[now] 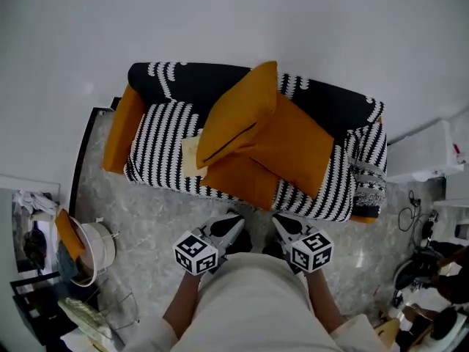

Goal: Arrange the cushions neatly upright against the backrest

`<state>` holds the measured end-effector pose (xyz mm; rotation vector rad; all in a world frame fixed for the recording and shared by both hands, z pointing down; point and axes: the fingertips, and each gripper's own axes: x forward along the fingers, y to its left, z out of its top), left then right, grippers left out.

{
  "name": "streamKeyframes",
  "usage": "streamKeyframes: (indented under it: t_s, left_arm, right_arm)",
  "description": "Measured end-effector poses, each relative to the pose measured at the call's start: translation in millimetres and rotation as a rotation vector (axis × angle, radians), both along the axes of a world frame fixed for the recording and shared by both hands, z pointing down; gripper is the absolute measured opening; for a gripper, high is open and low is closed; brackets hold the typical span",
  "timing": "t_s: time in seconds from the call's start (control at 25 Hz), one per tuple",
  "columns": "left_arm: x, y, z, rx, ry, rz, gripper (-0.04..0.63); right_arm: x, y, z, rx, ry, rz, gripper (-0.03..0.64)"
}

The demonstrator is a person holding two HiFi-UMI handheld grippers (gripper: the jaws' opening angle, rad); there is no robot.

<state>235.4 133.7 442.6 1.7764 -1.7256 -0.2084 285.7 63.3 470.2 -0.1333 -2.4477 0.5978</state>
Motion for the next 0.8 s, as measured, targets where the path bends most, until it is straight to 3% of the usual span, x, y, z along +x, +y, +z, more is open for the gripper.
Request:
streamKeyframes:
  t_s: [0.24,0.4,0.8]
  left_arm:
    - [-61,31,5,0.012,0.009,-0.052,0.012]
    - [-95,60,11,0.003,0.015,-0.083,0.012]
    - [-149,75,34,-0.063,0.076,-0.214,0.012]
  right_arm:
    - [-59,23,5,0.053,0.036,-0.046,0.009]
    - [-86,16,6,0.105,0.066,-0.020,0.009]
    - [-156,-76,3,0.197,0.095,0.071,0.012]
